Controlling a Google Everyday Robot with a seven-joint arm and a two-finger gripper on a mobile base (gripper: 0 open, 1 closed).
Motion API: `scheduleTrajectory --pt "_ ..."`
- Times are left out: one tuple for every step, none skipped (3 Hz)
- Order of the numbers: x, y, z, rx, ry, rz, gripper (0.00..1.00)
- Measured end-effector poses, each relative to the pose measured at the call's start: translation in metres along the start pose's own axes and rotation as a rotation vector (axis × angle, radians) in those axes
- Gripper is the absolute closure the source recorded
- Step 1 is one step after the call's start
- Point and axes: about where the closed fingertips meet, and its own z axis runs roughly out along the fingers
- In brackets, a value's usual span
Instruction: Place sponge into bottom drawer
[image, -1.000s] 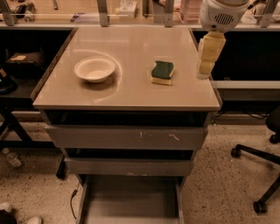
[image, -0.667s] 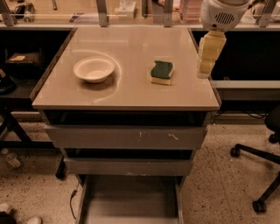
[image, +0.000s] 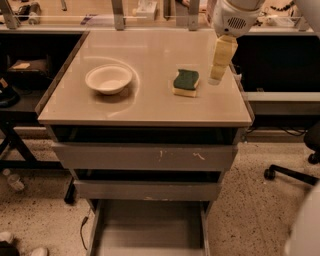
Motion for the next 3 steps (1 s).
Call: scheduleTrajectory --pt "-0.016 -0.022 0.024 -0.019 -0.008 -0.009 0.00" --pt "-0.026 -0.052 0.066 -0.034 0.006 -0.020 0.00" --pt "-0.028 -0.057 0.070 -0.025 0.002 -0.019 0.00"
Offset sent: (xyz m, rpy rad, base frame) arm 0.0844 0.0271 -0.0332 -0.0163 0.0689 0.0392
